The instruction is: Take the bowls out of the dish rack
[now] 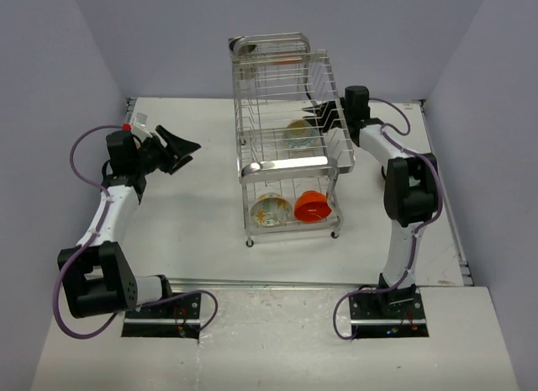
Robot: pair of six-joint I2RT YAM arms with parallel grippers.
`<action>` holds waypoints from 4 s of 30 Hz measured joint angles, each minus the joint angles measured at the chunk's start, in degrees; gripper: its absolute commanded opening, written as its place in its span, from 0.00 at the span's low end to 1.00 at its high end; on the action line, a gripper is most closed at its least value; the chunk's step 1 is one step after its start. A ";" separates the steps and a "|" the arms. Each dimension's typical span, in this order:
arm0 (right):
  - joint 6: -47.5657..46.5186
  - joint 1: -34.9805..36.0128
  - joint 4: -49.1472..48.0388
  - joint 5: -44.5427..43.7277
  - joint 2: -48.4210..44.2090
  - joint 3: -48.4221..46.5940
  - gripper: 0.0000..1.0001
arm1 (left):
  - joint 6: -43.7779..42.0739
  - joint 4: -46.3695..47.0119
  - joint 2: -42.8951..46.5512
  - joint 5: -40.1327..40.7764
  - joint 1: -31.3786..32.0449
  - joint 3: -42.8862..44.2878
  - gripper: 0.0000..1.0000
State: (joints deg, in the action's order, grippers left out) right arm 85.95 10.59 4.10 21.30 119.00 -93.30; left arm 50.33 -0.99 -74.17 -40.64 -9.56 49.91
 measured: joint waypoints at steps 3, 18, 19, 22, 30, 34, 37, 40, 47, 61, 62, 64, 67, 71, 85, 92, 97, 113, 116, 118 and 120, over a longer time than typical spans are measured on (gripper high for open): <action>-0.20 -0.02 -3.85 -0.90 -1.77 3.50 0.33 | 0.00 0.09 -0.24 -0.15 0.00 -0.07 0.65; -2.47 0.04 -5.11 -0.92 -4.13 6.54 0.33 | 0.07 0.90 -0.42 -0.70 0.00 -0.98 0.65; -2.49 0.04 -5.07 -0.85 -4.28 6.73 0.33 | 0.09 0.94 -0.42 -0.70 0.00 -0.98 0.65; -2.80 0.20 -5.49 -0.83 -4.81 7.80 0.33 | 0.09 1.05 -0.42 -0.70 0.00 -0.98 0.65; -3.96 0.39 -8.09 -0.83 -7.45 11.65 0.33 | 0.09 1.33 -0.42 -0.72 0.00 -0.98 0.65; -3.93 0.39 -8.28 -0.83 -7.45 11.65 0.33 | 0.11 1.36 -0.42 -0.72 0.00 -0.98 0.65; -3.91 0.48 -8.24 -0.83 -7.43 11.65 0.33 | 0.11 1.36 -0.42 -0.81 0.00 -0.98 0.65; -3.85 0.55 -8.13 -0.83 -7.23 11.30 0.33 | 0.11 1.36 -0.42 -0.87 0.00 -0.98 0.65; -3.48 0.61 -7.67 -0.85 -5.20 7.93 0.33 | 0.11 1.38 -0.42 -0.92 -0.02 -0.98 0.65; -2.95 0.66 -11.17 -0.85 -4.28 9.22 0.33 | 0.09 1.77 -0.96 -1.11 -0.09 -1.09 0.65; -3.02 0.66 -11.50 -0.85 -4.52 9.68 0.33 | 0.09 1.77 -0.98 -1.11 -0.09 -1.09 0.65; -3.13 0.68 -11.69 -0.87 -5.16 10.91 0.33 | 0.09 1.81 -0.98 -1.14 -0.09 -1.09 0.65; -3.15 0.79 -12.02 -0.87 -6.08 13.05 0.33 | 0.09 1.90 -0.98 -1.11 -0.09 -1.22 0.65; -3.17 1.05 -11.93 -0.85 -6.71 14.32 0.33 | 0.11 2.19 -0.98 -1.14 -0.09 -1.77 0.65; -3.17 1.29 -11.72 -0.87 -6.75 14.08 0.33 | 0.11 2.21 -0.96 -1.16 -0.09 -2.03 0.65; -3.32 1.31 -10.88 -0.87 -4.24 9.18 0.33 | 0.11 2.25 -0.98 -1.31 -0.13 -2.03 0.65; -3.28 1.36 -10.12 -0.85 -2.71 8.02 0.33 | 0.09 2.45 -0.98 -1.62 -0.20 -2.03 0.65; -3.06 1.38 -8.35 -1.14 0.26 6.23 0.33 | 0.17 3.54 -1.79 -2.69 -0.50 -2.03 0.65; -3.15 1.49 -6.62 -1.16 0.70 4.85 0.32 | 0.59 3.74 -1.79 -2.82 -0.55 -2.05 0.65; -3.17 1.55 -5.27 -1.09 1.14 3.74 0.30 | 1.11 4.31 -1.79 -2.93 -0.55 -2.16 0.65; -3.13 1.66 -4.46 -0.90 1.62 2.78 0.27 | 1.38 4.63 -1.79 -3.13 -0.55 -2.29 0.65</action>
State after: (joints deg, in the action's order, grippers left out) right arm 82.83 12.25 -0.36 20.40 120.62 -90.52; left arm 51.70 3.64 -75.96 -43.77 -10.11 47.62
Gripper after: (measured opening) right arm 0.304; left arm 0.653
